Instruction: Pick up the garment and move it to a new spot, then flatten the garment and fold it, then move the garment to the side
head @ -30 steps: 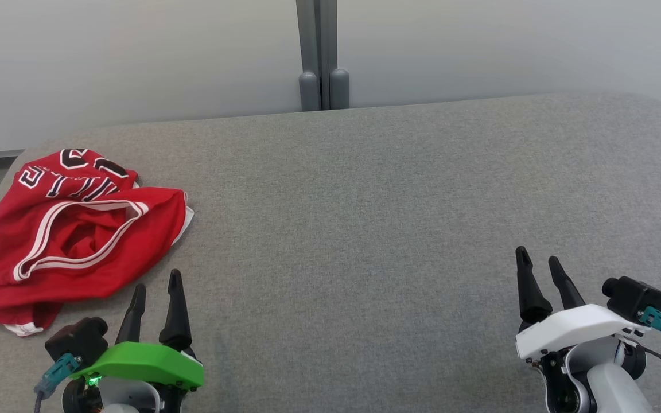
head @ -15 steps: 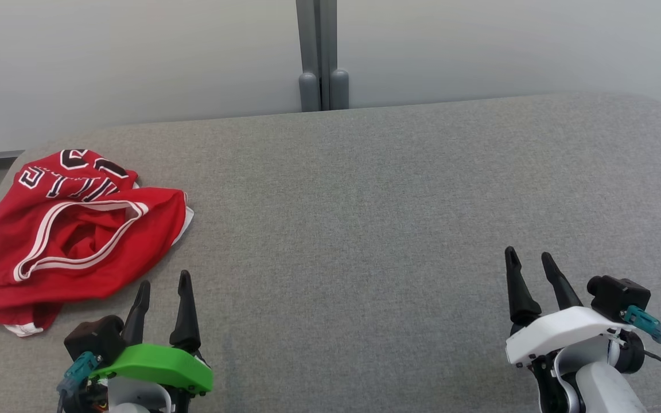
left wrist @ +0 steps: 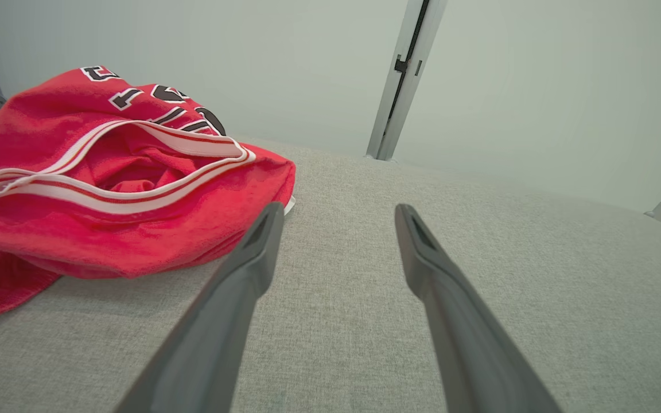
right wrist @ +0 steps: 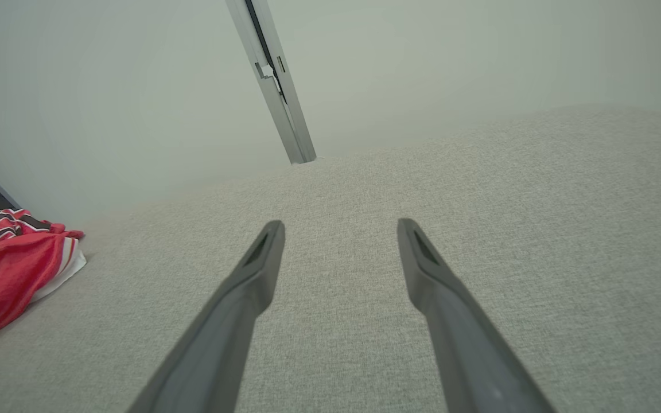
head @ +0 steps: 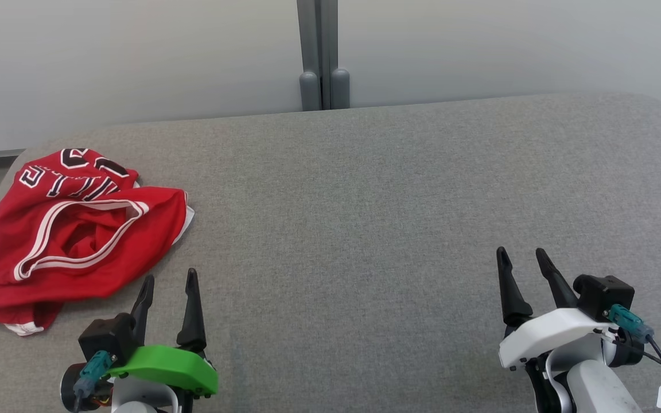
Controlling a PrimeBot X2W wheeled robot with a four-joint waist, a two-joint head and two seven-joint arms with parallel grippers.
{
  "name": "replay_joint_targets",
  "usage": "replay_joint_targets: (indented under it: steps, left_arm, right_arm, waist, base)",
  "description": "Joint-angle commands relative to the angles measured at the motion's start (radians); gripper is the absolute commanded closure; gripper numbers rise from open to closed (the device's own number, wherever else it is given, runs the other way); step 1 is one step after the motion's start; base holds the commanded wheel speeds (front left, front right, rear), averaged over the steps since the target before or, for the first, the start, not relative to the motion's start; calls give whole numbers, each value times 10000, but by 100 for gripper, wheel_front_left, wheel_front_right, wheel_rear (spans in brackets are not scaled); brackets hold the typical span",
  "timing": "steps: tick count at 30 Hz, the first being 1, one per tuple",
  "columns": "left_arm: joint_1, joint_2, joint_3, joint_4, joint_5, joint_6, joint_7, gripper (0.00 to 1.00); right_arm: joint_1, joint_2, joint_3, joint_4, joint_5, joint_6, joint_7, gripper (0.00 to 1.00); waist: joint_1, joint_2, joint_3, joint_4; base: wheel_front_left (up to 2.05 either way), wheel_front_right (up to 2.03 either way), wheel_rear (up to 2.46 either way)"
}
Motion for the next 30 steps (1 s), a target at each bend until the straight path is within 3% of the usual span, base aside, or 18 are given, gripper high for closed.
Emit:
replay_joint_targets:
  steps: [1,25,30]
  left_arm:
    - [-132,78,-2,-30,235,59,-99,0]
    - [-245,90,-184,470,1090,212,-545,0]
    - [-250,89,-151,443,816,229,-520,0]
  right_arm:
    - [-101,-52,28,12,-205,28,-103,0]
    - [-169,-60,243,324,-1881,31,-549,0]
    - [-209,-58,249,292,-1818,20,-535,0]
  waist:
    - [0,0,0,-2]
    - [0,0,-114,28]
    - [0,0,-74,46]
  base:
    - [0,0,0]
    - [0,0,0]
    - [0,0,0]
